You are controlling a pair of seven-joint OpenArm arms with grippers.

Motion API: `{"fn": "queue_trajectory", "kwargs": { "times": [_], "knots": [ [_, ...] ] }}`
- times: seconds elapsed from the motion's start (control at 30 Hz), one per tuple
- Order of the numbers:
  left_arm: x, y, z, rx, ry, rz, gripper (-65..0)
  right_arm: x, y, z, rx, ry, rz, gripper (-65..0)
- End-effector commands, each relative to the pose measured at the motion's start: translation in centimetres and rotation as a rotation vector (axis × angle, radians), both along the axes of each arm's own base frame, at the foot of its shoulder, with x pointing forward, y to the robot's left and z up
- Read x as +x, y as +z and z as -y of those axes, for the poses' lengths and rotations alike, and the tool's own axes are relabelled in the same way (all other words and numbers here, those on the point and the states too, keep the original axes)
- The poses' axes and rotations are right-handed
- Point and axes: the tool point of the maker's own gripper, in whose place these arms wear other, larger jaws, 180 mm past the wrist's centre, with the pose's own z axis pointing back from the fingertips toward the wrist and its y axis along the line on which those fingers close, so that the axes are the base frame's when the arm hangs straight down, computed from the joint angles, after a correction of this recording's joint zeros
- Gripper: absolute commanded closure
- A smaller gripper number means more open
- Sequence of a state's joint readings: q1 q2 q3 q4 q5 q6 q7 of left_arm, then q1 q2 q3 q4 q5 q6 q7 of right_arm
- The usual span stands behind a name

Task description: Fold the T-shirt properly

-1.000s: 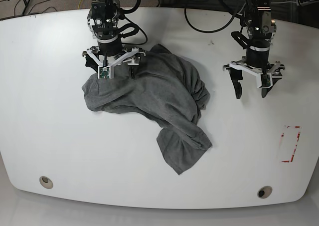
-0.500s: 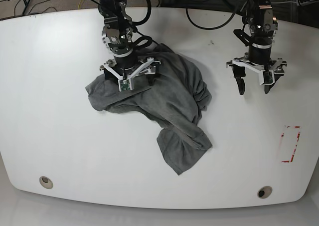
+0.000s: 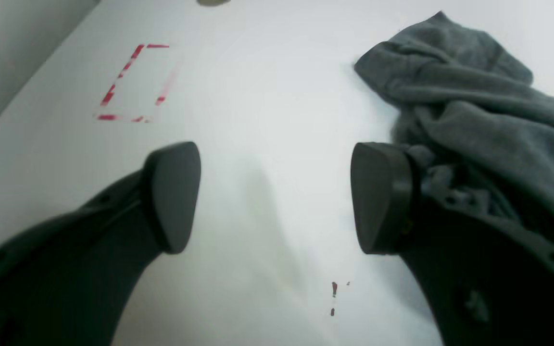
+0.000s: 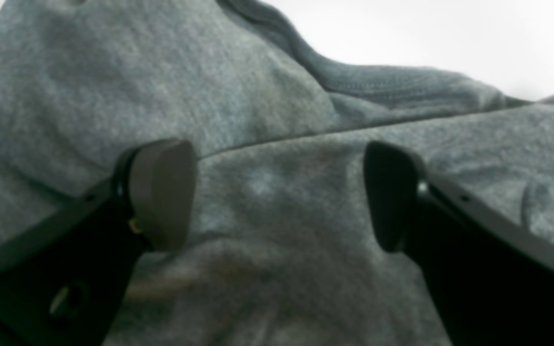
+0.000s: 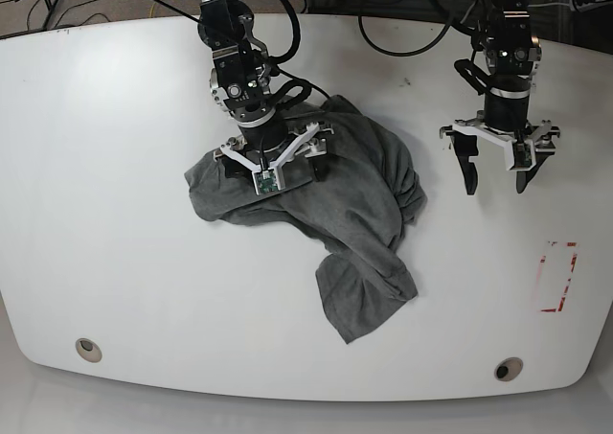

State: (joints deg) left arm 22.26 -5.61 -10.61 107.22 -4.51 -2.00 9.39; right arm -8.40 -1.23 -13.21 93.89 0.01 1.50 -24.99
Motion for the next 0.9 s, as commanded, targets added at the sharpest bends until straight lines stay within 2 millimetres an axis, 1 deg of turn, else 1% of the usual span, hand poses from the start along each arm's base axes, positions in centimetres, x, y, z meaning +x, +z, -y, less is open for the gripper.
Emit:
{"fn": "queue_trajectory", "kwargs": {
  "times": [0.0, 0.1, 0.23, 0.3, 0.43, 0.5, 0.57, 0.63, 0.77, 0.87],
  "knots": [
    [-0.1, 0.9, -0.4, 0.018, 0.0, 0.033, -44.9, 0.7, 0.8, -1.3, 0.018, 0.022, 0.036, -50.1],
    [-0.2, 0.6, -0.5, 0.021, -0.001, 0.028, -44.8, 0.7, 0.3, -1.3, 0.014, 0.026, 0.025, -44.8],
    [-0.3, 0.5, -0.5, 0.018, -0.001, 0.026, -44.9, 0.6, -0.3, -1.1, 0.007, 0.026, 0.011, -34.3],
    [-0.2, 0.7, 0.0, 0.011, -0.006, 0.038, -45.1, 0.9, -0.3, -0.3, -0.005, 0.011, 0.013, -22.4],
    [-0.2, 0.5, 0.1, 0.007, -0.006, 0.035, -44.9, 0.9, -0.6, 0.1, -0.016, 0.009, 0.008, -11.9],
    [-0.2, 0.5, 0.2, 0.005, -0.008, 0.034, -44.9, 0.9, -0.6, 0.4, -0.02, 0.008, 0.008, -8.5],
    [-0.3, 0.4, 0.2, 0.005, -0.009, 0.03, -45.0, 0.9, -0.5, 0.6, -0.025, 0.008, 0.012, -6.8],
    [-0.2, 0.6, 0.3, 0.006, -0.015, 0.035, -45.4, 0.9, 0.6, 0.9, -0.028, 0.01, 0.035, -7.0],
    [-0.2, 0.5, 0.4, 0.008, -0.017, 0.03, -45.4, 1.2, 2.1, 2.0, -0.037, -0.004, 0.076, -8.9],
    [-0.1, 0.5, 0.5, 0.008, -0.02, 0.031, -45.4, 1.3, 2.8, 2.8, -0.046, -0.014, 0.097, -9.1]
  ]
}}
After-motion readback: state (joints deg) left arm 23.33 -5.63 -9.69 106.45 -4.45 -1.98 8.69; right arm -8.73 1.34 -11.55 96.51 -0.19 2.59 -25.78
